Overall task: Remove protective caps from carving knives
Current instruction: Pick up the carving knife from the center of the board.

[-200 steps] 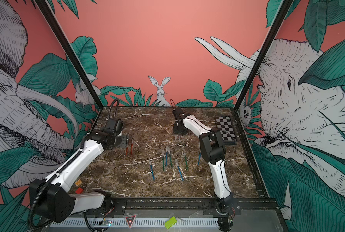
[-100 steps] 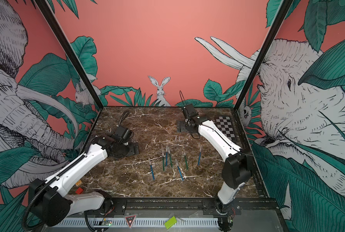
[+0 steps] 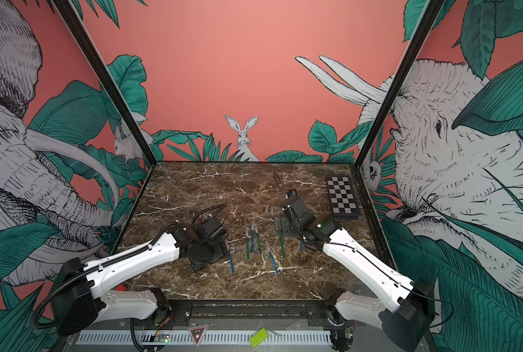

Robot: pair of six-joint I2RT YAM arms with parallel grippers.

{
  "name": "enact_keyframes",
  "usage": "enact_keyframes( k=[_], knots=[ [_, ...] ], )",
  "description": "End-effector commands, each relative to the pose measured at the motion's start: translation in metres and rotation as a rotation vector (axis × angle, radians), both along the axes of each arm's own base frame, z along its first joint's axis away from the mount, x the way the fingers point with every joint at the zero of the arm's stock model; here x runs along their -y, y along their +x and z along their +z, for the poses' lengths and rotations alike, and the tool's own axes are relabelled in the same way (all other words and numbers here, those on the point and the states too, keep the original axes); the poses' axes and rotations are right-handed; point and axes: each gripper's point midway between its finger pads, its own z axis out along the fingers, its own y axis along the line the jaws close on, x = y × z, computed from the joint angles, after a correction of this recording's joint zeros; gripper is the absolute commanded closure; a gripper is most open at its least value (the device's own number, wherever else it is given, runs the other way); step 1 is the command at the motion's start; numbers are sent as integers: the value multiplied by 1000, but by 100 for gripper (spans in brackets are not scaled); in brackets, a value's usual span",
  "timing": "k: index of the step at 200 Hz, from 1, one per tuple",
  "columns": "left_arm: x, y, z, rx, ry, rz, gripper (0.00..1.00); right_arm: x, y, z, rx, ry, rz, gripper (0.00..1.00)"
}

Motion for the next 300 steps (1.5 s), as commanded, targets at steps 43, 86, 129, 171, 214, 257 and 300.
enact_keyframes(
  k=[43, 86, 129, 171, 214, 257, 300],
  knots=[
    [28, 8, -33, -53, 41, 53, 24, 5, -31, -2, 26, 15, 46, 2],
    [34, 10, -43, -66, 64, 59, 36, 9, -44, 11, 53, 79, 69, 2],
    [36, 9, -51, -68, 77, 52, 49, 13, -48, 13, 47, 77, 65, 2],
    [39, 11, -60, -61, 95, 41, 54, 10, -51, 15, 43, 97, 76, 2],
    [37, 11, -71, -72, 120, 42, 60, 9, -54, 18, 44, 106, 83, 2],
    [34, 10, -79, -82, 143, 37, 69, 8, -56, 23, 53, 125, 83, 2],
    [27, 5, -88, -93, 165, 35, 78, 7, -58, 34, 63, 150, 88, 2]
  ],
)
